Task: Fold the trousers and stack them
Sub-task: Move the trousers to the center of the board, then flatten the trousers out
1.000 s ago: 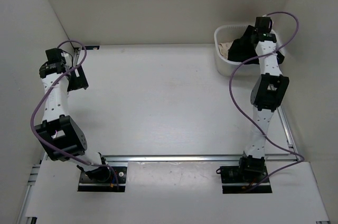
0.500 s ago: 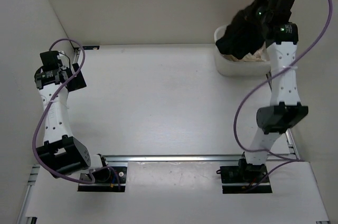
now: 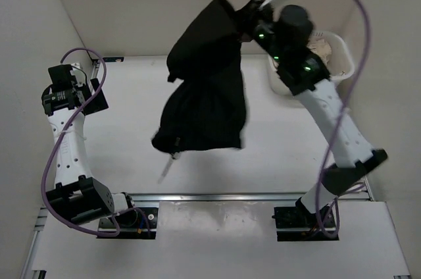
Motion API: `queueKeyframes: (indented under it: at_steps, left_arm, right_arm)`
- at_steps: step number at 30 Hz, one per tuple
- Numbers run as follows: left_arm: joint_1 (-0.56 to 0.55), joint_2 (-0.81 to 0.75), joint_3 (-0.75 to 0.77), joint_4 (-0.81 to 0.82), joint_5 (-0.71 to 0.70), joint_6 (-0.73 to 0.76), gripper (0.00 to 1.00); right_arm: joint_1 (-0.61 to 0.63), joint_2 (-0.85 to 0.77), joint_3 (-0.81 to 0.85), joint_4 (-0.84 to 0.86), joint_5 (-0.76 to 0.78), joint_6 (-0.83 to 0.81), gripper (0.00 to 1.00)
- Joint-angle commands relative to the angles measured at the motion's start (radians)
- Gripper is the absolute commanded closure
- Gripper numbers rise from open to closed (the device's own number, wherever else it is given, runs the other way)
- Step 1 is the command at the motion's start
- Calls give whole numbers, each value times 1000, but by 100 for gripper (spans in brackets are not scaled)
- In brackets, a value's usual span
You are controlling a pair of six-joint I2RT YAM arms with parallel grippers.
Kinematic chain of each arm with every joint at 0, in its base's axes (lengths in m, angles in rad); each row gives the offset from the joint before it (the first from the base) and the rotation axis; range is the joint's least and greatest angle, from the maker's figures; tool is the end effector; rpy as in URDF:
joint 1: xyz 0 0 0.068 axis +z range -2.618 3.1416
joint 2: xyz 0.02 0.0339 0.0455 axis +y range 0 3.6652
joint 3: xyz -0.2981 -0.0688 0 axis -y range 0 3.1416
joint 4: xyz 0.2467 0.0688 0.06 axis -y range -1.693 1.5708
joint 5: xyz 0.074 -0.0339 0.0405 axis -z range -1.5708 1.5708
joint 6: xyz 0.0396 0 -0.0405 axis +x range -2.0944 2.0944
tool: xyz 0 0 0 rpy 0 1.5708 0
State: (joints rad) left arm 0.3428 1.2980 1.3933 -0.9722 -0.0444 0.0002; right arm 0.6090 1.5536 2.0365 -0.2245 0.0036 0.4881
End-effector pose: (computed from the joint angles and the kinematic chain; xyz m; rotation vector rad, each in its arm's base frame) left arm 0.2369 0.0864 0.3965 -0.4383 2.4181 0.2054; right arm 0.2587 0.1803 0.6083 -0.0797 1.3692 0.9267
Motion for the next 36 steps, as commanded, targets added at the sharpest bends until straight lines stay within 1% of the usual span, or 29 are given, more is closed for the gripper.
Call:
queueKeyframes:
  at_steps: [1,2,3,4,5,6,8,9,10,11,12,13,14,15,16,17,18,19,20,21,23,24,26,28,29,31,33,34,36]
  left_arm:
    - [-5,-60,24,3,-32,0,0]
    - [-5,-60,24,3,-32,0,0]
    - [-5,-60,13,3,-46,0,0]
    - [-5,-60,13,12,-60,0,0]
    - [-5,-60,3,12,-60,0,0]
    - [-5,-69,3,12,-69,0,0]
    - [-5,-69,-10,12,-69,0,0]
    - [-5,-80,-37,12,-43,0,0]
    - [-5,-91,-37,12,-43,0,0]
    - [-14,-91,-59,12,1,0,0]
    - [-14,-100,-69,0,23,0,0]
    - [-43,-100,-80,0,46,0,2]
    - [-53,-100,-95,-13,102,0,5]
    - [-68,-100,-96,-25,126,0,6]
    - [-86,-100,-112,-25,144,0,8]
    - [-138,-91,-143,-25,153,0,10]
    - [-172,-82,-161,-25,144,0,12]
    - [-206,-68,-180,-25,135,0,13]
    - [-243,-33,-200,-25,126,0,15]
    - [-314,-11,-242,-25,101,0,18]
    - [-387,64,-279,13,65,0,21]
    - [-451,87,-309,35,8,0,21]
    - [-504,128,-320,94,-50,0,21]
    - [-563,182,-332,193,-112,0,18]
    - [-577,220,-318,220,-112,0,18]
    - [-593,269,-278,277,-121,0,16]
    - [-604,328,-238,277,-97,0,14]
    - [-629,383,-203,277,-86,0,14]
    - [-651,434,-179,287,-75,0,14]
  right_arm:
    - [3,195,-58,-270,168,153,74]
    - [-11,232,-35,-310,129,153,59]
    - [-11,314,-21,-340,83,97,25]
    - [-26,359,2,-422,41,57,16]
    - [-38,405,77,-482,7,15,4]
    - [-38,483,115,-548,-8,-67,1]
    - [-38,519,130,-675,15,-140,1]
    - [-26,498,92,-676,60,-188,1]
    - [-26,470,38,-676,61,-206,1]
    - [-15,436,-23,-653,74,-216,1]
    - [-15,360,-89,-609,117,-217,1]
    - [-6,321,-222,-587,137,-217,1]
    - [-6,285,-287,-570,153,-195,1]
    - [-6,211,-411,-540,167,-174,1]
    - [-17,176,-474,-524,167,-127,1]
    - [-17,107,-590,-494,167,-97,1]
    - [-26,73,-591,-477,167,-67,1]
    - [-26,41,-698,-464,154,-36,1]
    - [-26,11,-747,-454,145,31,1]
    - [-35,-41,-794,-429,110,61,1]
    - [-35,-90,-913,-418,55,121,1]
    - [-35,-101,-949,-400,24,138,1]
    - [-35,-119,-1054,-345,-63,174,1]
    - [-35,-119,-1116,-281,-118,194,1]
    - [-35,-92,-1159,-262,-140,207,1]
    - [-44,-63,-1187,-230,-172,216,1]
    - [-54,-17,-1199,-210,-201,225,1]
    - [-54,-6,-1208,-210,-202,225,1]
    - [-63,23,-1217,-210,-212,245,1]
